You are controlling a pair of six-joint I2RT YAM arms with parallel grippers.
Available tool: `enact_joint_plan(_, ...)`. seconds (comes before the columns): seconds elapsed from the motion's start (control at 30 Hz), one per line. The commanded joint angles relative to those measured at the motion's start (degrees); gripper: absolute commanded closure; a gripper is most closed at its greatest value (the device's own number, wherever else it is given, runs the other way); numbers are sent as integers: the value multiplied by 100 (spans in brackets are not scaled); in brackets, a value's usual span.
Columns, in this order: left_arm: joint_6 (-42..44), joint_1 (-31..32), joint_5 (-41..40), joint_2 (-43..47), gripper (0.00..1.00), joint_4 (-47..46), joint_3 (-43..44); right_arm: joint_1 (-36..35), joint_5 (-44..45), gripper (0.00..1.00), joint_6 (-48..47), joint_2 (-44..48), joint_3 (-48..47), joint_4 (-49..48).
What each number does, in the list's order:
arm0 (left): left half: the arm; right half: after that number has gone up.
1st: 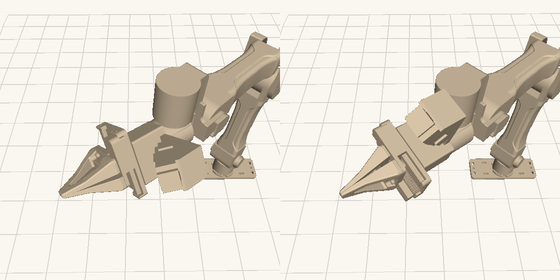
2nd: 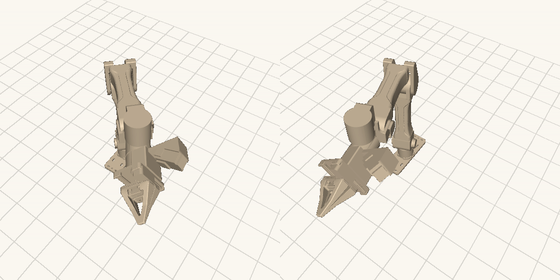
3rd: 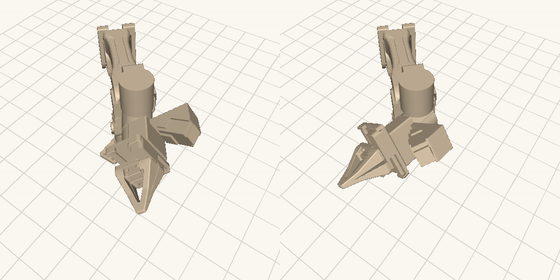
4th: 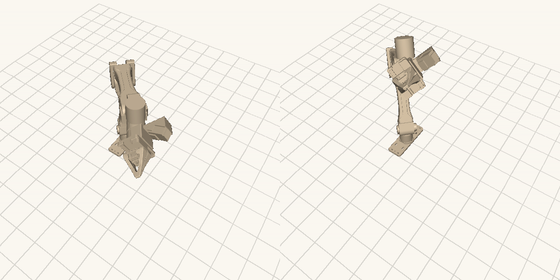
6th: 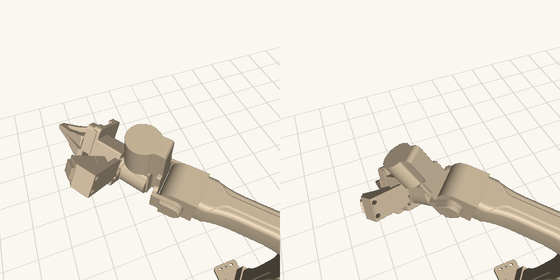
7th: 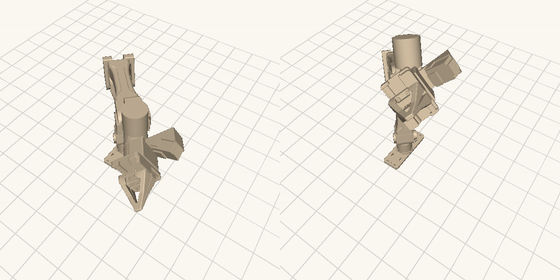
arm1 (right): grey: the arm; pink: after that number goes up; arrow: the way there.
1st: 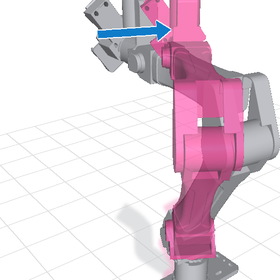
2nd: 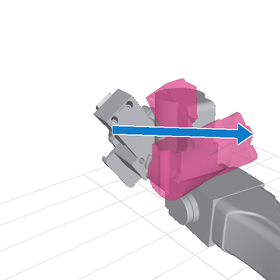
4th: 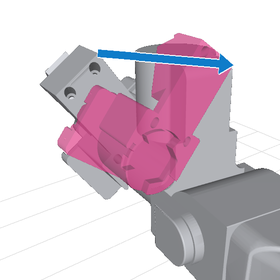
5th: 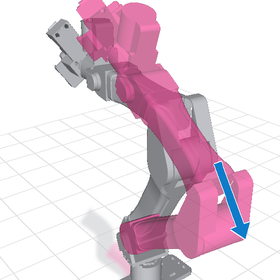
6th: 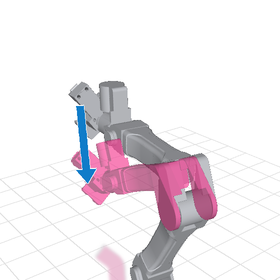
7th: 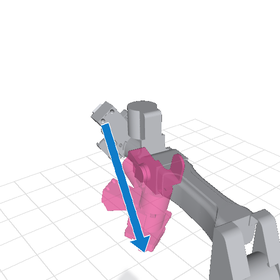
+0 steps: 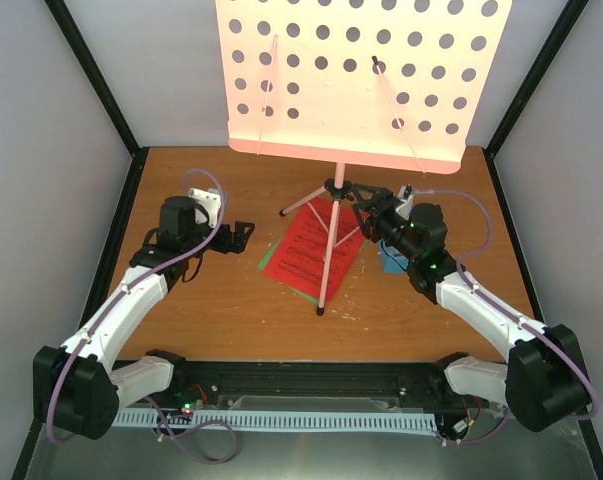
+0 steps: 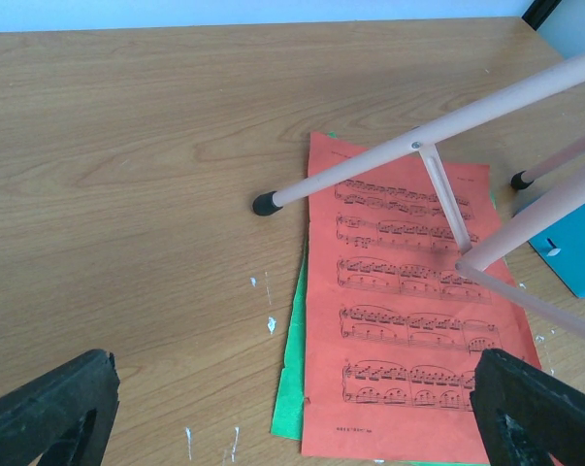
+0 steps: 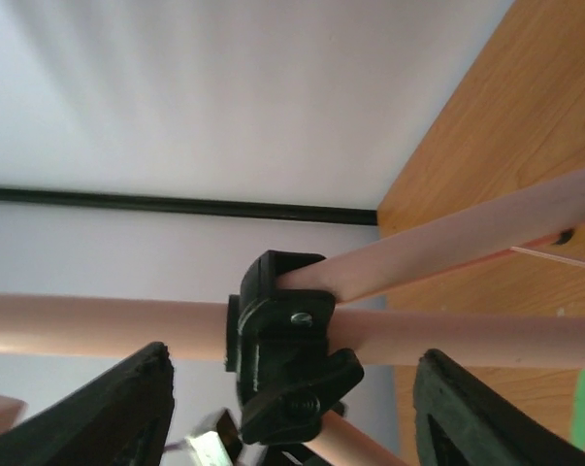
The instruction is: Pack up the instrument practice props
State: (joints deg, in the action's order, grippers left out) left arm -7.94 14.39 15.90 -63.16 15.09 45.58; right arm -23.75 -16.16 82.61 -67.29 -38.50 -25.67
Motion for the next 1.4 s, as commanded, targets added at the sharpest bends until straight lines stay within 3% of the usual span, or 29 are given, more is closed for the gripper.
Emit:
enact_joint_plan(0.0,133,-24,-10,39,0,19,209,-63,-83,41,7,-60,-224,-56)
enact_joint_plan(0.1,135,-29,-18,40,0,16,211,-76,-71,55,-30,-64,-234,15)
enact_joint_plan(0.17,135,-24,-13,39,0,20,210,-77,-95,60,-33,-74,-228,20)
enact_joint_plan(0.4,135,-25,-22,38,1,18,210,-85,-165,60,-8,-139,-251,-8)
enact_joint_plan(0.63,140,-24,-35,38,0,24,212,-86,-194,97,-6,-188,-243,12)
enact_joint_plan(0.9,141,-24,-35,48,0,28,206,-84,-135,97,-351,-124,-160,39)
enact_joint_plan(1.0,138,-24,-34,55,1,27,213,-94,-147,97,-1183,-102,-174,12)
enact_joint_plan(1.3,135,-24,-34,51,0,17,199,-148,92,97,-5195,209,-258,925)
enact_joint_plan(1.37,135,-24,-32,36,0,15,202,-148,221,89,-5781,285,-383,1342)
